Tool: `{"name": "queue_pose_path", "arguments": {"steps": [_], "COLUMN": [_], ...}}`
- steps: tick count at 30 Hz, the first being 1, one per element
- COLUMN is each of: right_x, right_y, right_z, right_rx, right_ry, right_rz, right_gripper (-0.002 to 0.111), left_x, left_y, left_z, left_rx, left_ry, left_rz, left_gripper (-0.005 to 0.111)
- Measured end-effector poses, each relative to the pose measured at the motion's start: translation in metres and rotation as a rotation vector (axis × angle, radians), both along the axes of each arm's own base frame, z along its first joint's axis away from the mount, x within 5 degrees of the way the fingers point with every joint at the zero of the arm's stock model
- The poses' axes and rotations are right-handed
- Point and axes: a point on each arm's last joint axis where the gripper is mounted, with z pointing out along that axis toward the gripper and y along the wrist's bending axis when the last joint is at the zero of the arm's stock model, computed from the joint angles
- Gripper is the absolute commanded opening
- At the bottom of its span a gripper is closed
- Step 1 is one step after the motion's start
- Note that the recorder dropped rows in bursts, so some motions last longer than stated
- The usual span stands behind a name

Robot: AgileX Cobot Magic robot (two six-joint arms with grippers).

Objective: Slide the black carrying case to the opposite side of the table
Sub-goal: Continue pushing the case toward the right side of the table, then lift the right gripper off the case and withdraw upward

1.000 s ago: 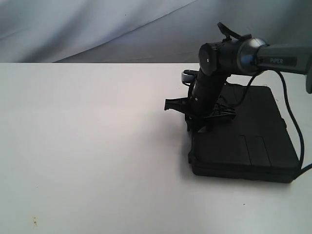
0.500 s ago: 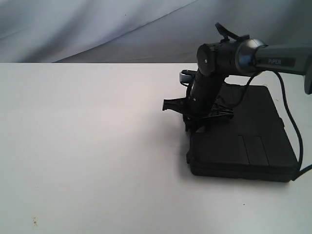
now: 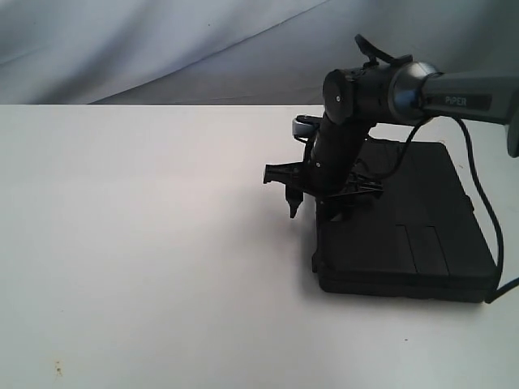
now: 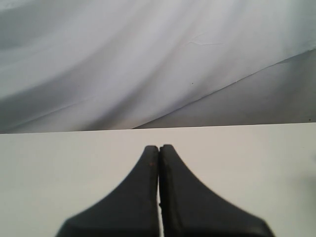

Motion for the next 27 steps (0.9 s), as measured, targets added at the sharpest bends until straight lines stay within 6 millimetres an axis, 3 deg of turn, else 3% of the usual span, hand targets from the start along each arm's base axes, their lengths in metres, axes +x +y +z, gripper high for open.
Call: {"name": "queue_pose_path", "arguments": {"steps": [5,9,22,25,27], "right_x": [-0.001,-0.002,-0.017,-0.021,-0.024], "right_y": [0.000,-0.002,-0.016,-0.021,-0.023], "right_z": [0.001,0.012,0.099,0.115,0.125], "right_rx": [-0.005,-0.010,0.005,0.001,0.006], "right_ry": [0.009,-0.010,-0.116,-0.138,-0.157], "right_rz": [0.003,0.001,-0.024,-0.022,-0.022], "right_gripper": [0.054,0.054,0.053,0.047,0.035], "left_x": [0.000,0.000,0.000,0.000,0.000], "left_y": [0.000,0.000,0.000,0.000,0.000], "left_z": [0.000,0.000,0.000,0.000,0.000], "left_rx": [0.000,0.000,0.000,0.000,0.000], "left_ry": [0.000,0.000,0.000,0.000,0.000], "left_rz": [0.000,0.000,0.000,0.000,0.000], "left_gripper": [0.000,0.000,0.000,0.000,0.000]}}
